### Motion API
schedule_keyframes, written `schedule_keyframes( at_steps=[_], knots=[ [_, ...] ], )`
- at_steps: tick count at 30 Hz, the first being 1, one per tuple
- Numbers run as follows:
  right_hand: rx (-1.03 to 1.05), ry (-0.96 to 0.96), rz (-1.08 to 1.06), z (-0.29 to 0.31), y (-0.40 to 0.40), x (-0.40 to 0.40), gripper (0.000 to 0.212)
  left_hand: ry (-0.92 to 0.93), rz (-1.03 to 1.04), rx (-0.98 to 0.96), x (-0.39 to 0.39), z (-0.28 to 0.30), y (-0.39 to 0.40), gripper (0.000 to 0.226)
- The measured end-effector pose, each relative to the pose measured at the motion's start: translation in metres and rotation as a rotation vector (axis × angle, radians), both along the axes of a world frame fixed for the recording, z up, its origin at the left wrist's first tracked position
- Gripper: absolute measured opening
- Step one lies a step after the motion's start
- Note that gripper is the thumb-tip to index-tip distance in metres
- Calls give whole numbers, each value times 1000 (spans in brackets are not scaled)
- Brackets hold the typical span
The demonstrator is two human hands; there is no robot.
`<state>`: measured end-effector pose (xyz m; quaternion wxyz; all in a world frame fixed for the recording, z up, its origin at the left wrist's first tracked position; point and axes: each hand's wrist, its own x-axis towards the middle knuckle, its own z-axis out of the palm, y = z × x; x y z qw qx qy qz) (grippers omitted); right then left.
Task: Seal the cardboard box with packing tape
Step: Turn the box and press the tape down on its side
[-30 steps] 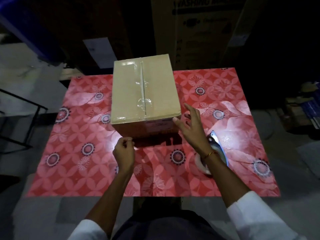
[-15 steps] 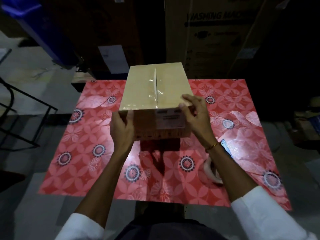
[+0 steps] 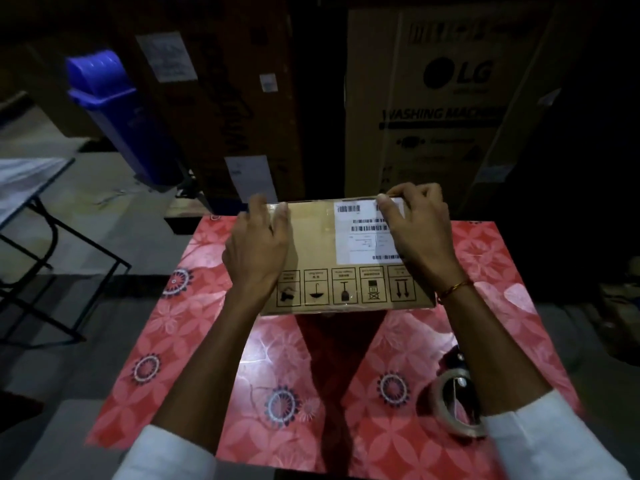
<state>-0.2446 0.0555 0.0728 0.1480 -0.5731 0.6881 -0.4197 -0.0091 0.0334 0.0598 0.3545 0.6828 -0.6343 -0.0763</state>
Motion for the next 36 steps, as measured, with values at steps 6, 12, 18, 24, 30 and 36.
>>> schedule_keyframes(
  at_steps=[6,12,18,24,30,36],
  knots=[
    [-55,265,37,5,-4,4,37,-135,-163,-76,-13,11,-9,32],
    [-33,330,59,14,-20,15,52,-136,-186,-81,-16,11,-12,32],
    [66,295,87,22,-21,15,48,-139,-185,-21,-20,18,-24,39],
    [236,258,321,41,-16,0,41,-197,-163,-31,-22,15,-30,50],
    [120,391,268,32,-27,9,38,-219,-141,-27,-23,16,-34,50],
    [11,490,157,21,-33,18,37,-205,-148,-18,-22,17,-35,52]
  ],
)
